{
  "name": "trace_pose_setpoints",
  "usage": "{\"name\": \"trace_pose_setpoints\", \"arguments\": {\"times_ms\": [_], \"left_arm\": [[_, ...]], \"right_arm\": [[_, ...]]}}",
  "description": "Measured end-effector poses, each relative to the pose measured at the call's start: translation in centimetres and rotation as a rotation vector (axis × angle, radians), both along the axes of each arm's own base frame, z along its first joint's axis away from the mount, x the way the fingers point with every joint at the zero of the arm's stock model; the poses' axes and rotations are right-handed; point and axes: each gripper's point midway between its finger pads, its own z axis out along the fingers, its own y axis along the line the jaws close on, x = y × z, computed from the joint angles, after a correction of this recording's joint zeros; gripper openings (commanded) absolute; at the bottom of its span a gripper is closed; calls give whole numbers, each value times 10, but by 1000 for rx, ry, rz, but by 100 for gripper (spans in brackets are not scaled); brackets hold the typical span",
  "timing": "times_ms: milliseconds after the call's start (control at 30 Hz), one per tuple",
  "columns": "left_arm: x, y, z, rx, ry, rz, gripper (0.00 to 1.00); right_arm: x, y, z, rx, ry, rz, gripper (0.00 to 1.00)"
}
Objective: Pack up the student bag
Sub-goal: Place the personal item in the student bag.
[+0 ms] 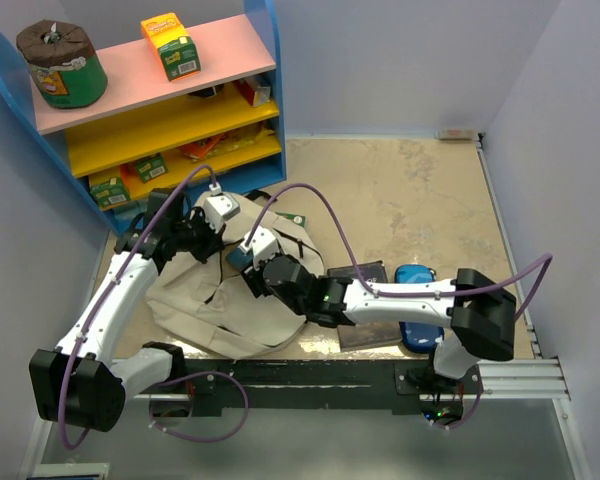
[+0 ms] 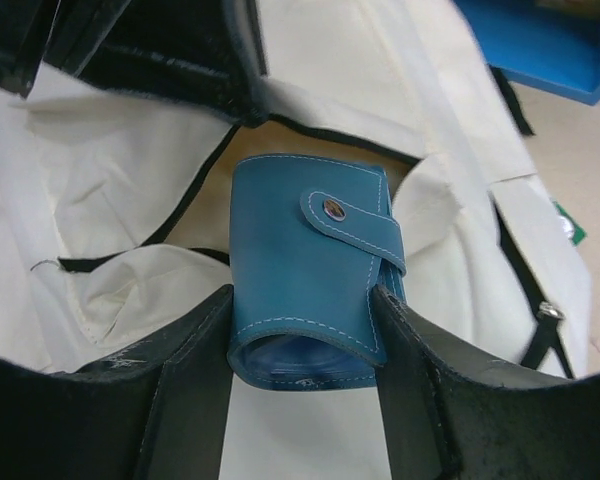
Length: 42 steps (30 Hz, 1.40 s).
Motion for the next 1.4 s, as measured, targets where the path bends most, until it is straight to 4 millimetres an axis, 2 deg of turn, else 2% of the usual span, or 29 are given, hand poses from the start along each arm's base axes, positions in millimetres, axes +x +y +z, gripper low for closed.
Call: {"name": "trace_pose_setpoints", "arguments": {"times_ms": [167,367,433,600,667,767,900,1000,1100,1133,1167,1200,1233,1300,1333,1367,1400], "left_arm": [[-1,-3,1,-16,-1,-13,0],[-4,-9,1,-42,8,-37,0],[-6,-12,2,-59,14,-53,0],[-17,-21,-9,-102,48,-94,0],[-18,-17,-16,-110,66,-64,0],[-16,-12,-20,-105,62,-43,0],[-16,-13,-17,-102,40,-51,0],[-18,-17,-17,-105,39,-69,0],[-18,-17,-18,-106,47,-71,0],[-18,-17,-19,-106,49,-71,0],[-18,-17,-19,-106,50,-71,0],[-19,-17,-19,-107,50,-71,0],[-19,-17,-18,-108,50,-72,0],[-19,-17,-18,-108,51,-72,0],[-19,-18,-18,-108,51,-72,0],[-19,-18,-18,-108,51,-72,0],[-19,-18,-19,-108,51,-72,0]], "right_arm": [[-6,10,-27,-42,38,53,53],[-11,21,-35,-23,53,96,62],[-8,30,-39,-20,45,99,65],[11,60,-47,-9,21,88,87],[19,69,-47,1,12,71,90],[22,72,-50,1,6,54,91],[20,67,-45,32,14,50,83],[17,45,-30,85,19,35,74],[12,27,-5,162,11,31,58],[9,24,7,200,9,39,53],[8,23,14,227,6,44,42],[7,22,19,247,4,47,38],[5,22,21,265,8,54,35],[2,22,16,272,21,66,22],[0,23,11,267,32,72,17],[-2,25,4,261,45,81,8],[-2,26,-3,251,55,86,5]]}}
